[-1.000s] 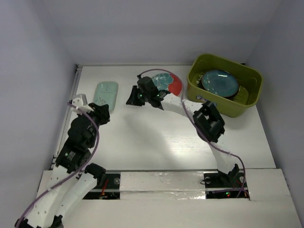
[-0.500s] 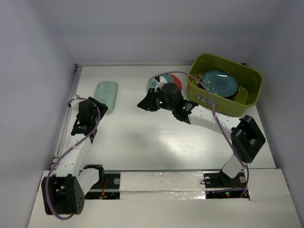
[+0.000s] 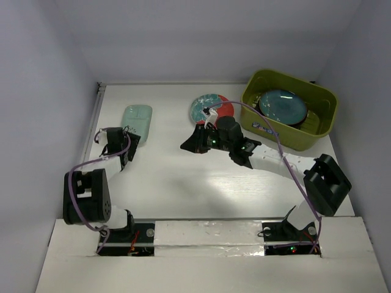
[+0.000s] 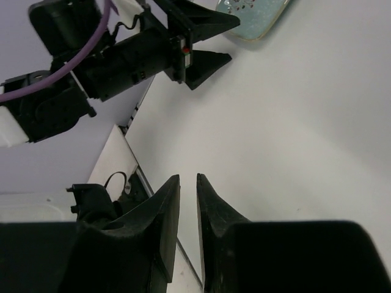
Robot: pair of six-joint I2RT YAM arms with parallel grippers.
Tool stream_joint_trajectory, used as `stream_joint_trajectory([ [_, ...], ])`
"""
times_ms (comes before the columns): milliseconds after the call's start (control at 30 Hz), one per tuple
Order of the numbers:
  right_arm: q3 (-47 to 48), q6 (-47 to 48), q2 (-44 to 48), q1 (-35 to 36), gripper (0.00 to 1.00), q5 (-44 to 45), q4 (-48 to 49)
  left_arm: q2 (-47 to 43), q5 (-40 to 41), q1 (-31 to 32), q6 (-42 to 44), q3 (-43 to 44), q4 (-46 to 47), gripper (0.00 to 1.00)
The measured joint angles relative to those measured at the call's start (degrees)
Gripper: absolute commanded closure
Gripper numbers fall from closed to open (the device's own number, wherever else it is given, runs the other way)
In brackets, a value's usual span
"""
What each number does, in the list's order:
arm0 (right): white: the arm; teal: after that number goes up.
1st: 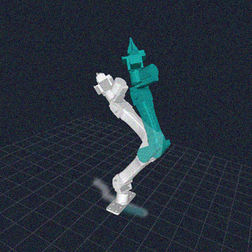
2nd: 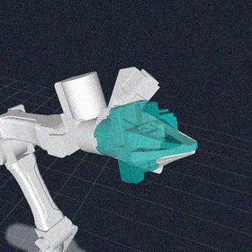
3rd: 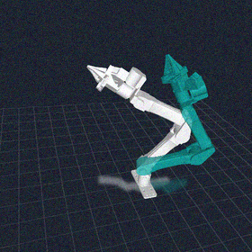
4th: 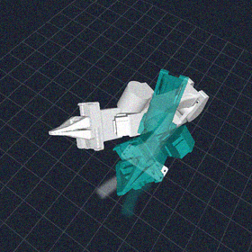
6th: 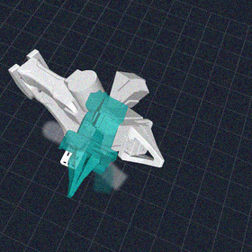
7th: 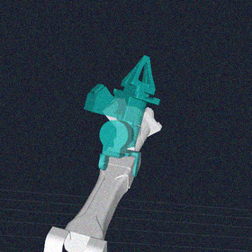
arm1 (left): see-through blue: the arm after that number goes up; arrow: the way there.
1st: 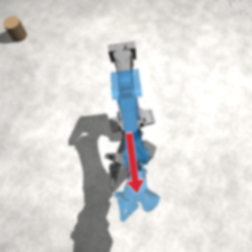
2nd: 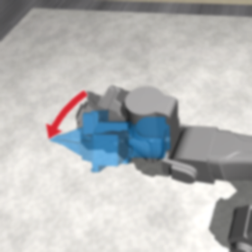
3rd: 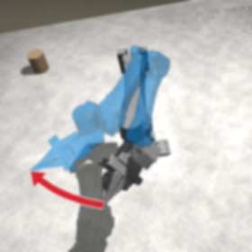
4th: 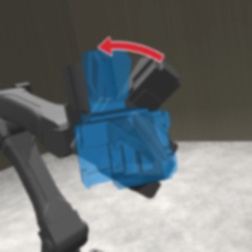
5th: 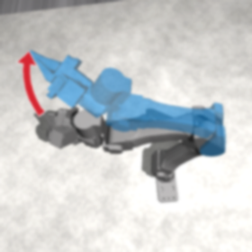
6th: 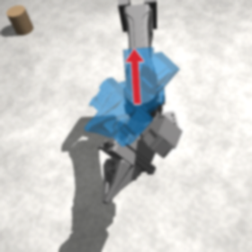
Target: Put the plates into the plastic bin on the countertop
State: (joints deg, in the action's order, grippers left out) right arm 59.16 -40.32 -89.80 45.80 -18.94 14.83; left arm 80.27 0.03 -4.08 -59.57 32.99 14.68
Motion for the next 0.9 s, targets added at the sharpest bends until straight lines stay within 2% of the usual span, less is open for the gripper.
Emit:
stream_joint_trajectory([
  [133,-0.1,-0.2,-0.4,0.0,0.77,-1.7,1.1,5.3,0.6,-0.3,-2.6,0.0,3.2,0.44],
  [267,-0.2,-0.4,-1.0,0.0,0.77,-3.0,2.5,8.6,1.4,-0.7,-4.4,1.2,6.6,0.55],
  [467,-0.4,-0.7,-1.7,0.0,0.77,-4.9,3.7,12.3,3.0,-0.9,-5.5,5.0,5.6,0.61],
  [567,-0.8,-0.9,-1.7,0.0,0.77,-5.9,4.2,14.9,4.1,-0.9,-4.9,8.7,3.1,0.71],
  [600,-0.9,-0.9,-1.7,0.0,0.77,-6.1,4.2,15.7,4.5,-0.9,-4.6,9.9,2.3,0.81],
  [667,-1.1,-1.1,-1.7,0.0,0.77,-6.4,4.2,17.6,4.6,-0.9,-3.7,12.3,0.7,0.91],
  [700,-1.2,-1.1,-1.6,0.0,0.77,-6.5,4.2,18.6,4.5,-0.9,-3.4,13.3,0.6,1.00],
  [833,-1.6,-1.0,-0.5,0.0,0.76,-6.4,4.2,20.1,1.6,-1.5,-3.7,13.8,6.2,1.00],
  [900,-2.0,-0.8,0.2,0.0,0.71,-6.3,4.2,20.3,-0.1,-1.5,-4.3,11.2,10.0,1.00],
])
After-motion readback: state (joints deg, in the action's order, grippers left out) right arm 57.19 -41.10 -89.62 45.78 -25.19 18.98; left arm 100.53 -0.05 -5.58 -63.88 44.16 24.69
